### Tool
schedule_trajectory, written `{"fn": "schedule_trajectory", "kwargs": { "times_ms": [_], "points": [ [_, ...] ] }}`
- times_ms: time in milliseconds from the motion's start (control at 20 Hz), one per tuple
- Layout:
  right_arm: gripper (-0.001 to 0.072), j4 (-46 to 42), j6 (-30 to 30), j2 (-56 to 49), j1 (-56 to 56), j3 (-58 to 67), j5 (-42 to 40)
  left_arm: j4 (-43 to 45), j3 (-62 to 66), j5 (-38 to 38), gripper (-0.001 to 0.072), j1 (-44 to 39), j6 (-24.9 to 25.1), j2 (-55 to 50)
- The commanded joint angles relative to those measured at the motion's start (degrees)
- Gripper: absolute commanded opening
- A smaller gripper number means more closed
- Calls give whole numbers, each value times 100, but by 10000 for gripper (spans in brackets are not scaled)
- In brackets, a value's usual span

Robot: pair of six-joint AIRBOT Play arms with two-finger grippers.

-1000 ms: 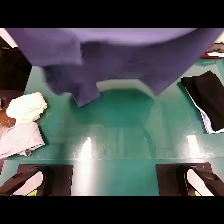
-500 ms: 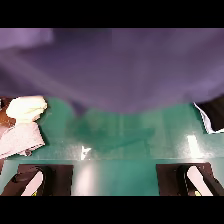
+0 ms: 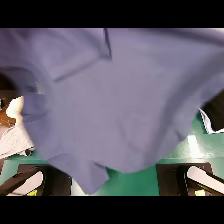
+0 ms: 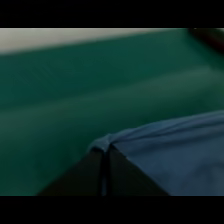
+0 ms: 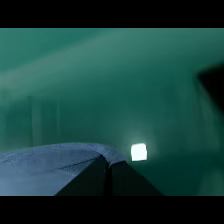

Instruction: Fold the shirts.

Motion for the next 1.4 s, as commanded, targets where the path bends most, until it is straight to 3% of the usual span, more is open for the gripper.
{"fn": "schedule_trajectory", "kwargs": {
  "times_ms": [0,250,500,650,900,1200,1350],
  "points": [
    [10,-1093,68,-809,953,-695,214,-221,-953,-516,23,-70,-61,-1126],
    [10,-2105,92,-1768,2352,-977,-1937,-199,-1355,780,23,-472,774,-2345],
    [10,-2247,350,-2446,2857,-977,-3766,-114,-1355,2946,24,-474,796,-2540],
    [10,-2247,380,-2647,2942,-977,-4197,-96,-1355,3392,24,-474,944,-2625],
    [10,-2245,374,-2726,3001,-979,-3888,455,-1355,2570,23,-474,1154,-2848],
    [10,-2485,116,-2726,3163,-1117,-2306,1545,-1362,286,24,-470,1143,-2850],
    [11,-2601,116,-2726,3294,-1482,-2371,1720,-1416,-90,24,-470,1062,-2850]
  ]
}}
